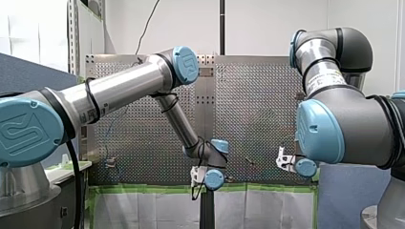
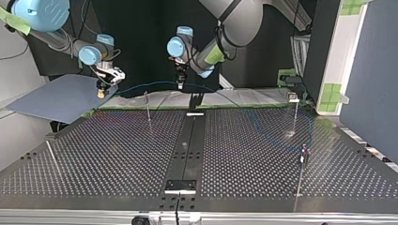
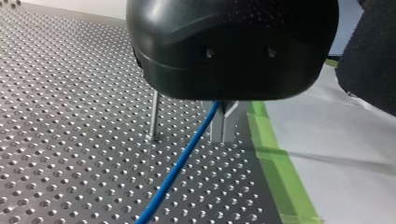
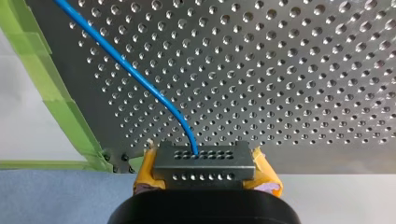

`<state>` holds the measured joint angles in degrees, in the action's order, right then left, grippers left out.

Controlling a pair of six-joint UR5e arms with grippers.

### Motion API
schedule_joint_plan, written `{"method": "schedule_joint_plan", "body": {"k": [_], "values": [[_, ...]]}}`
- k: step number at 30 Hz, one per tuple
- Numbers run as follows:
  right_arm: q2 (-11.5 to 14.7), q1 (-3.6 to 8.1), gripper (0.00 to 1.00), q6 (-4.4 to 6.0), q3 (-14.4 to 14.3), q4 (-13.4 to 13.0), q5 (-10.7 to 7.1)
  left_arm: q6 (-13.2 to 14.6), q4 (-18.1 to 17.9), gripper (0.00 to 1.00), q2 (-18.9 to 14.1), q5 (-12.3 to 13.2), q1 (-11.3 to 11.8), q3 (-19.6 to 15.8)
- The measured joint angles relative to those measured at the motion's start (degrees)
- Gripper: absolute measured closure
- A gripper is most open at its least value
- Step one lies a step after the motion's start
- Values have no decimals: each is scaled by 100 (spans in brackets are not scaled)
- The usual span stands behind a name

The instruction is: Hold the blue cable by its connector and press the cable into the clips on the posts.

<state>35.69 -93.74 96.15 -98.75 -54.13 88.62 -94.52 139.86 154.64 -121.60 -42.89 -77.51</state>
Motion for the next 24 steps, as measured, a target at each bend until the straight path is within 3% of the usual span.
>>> {"method": "schedule_joint_plan", "body": {"k": [12, 24], "values": [[-140, 114, 100, -3, 268, 213, -22, -22, 131, 100, 1, 56, 108, 621], [-143, 172, 100, -57, 639, 585, -54, 8, 322, 100, 6, 82, 253, 940]]}}
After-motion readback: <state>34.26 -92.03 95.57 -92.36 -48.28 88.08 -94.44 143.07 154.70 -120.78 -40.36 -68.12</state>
